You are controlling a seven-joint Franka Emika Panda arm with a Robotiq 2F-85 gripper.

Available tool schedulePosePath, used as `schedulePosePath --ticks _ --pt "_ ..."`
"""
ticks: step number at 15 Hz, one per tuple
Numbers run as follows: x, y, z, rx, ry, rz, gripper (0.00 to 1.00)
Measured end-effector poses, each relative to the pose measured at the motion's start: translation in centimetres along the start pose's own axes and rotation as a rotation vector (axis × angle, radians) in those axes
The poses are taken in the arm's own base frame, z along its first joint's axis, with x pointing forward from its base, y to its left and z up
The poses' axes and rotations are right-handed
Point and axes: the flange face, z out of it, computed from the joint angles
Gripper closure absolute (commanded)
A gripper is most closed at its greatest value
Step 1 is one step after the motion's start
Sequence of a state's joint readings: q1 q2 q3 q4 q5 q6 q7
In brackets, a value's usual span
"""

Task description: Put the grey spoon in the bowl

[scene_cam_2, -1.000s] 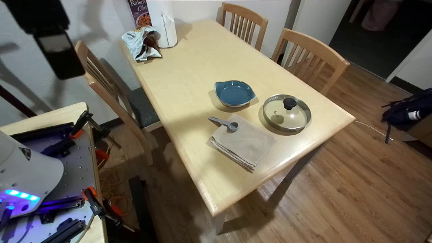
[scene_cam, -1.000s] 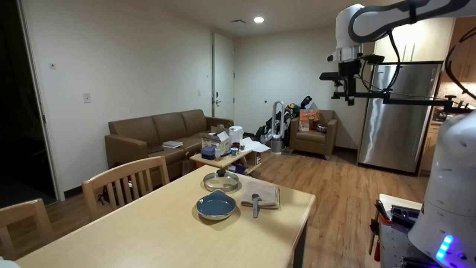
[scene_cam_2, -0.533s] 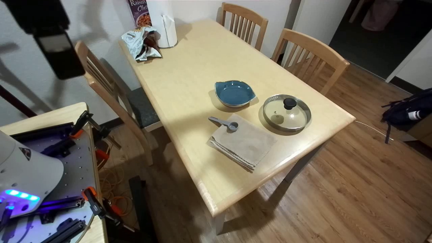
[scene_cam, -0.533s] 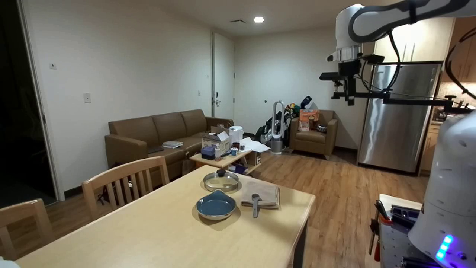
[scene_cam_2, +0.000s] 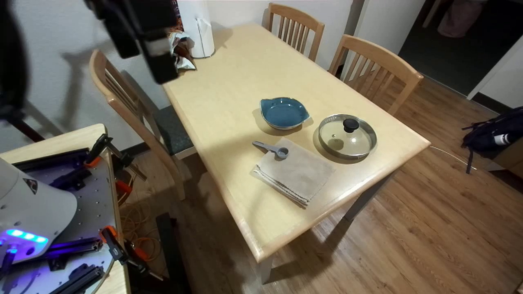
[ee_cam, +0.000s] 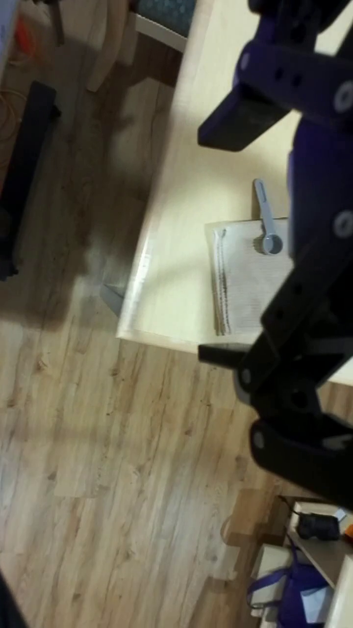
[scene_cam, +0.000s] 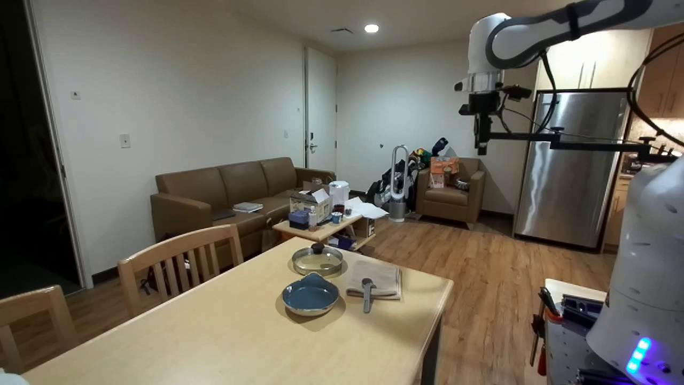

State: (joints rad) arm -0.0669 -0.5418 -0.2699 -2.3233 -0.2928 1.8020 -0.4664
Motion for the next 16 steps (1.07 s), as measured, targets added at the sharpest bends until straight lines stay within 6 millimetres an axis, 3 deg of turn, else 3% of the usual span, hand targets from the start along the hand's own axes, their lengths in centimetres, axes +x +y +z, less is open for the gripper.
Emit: schedulePosePath --ticks 3,5,7,11,13,16 --pt "4.9 1.2 2.6 0.008 0.061 -0.002 0.0" --pt "7.1 1.8 4.9 0.046 0.044 -0.006 0.0" --pt "8.1 2.3 5.9 0.053 0.025 -0.007 0.0" --pt "8.4 2.5 5.6 0.032 0.043 0.078 0.0" --pt "9.3 1.8 5.6 0.011 0.09 0.18 0.0" --pt "12.5 -2.1 7.6 -0.008 0.153 0.329 0.0"
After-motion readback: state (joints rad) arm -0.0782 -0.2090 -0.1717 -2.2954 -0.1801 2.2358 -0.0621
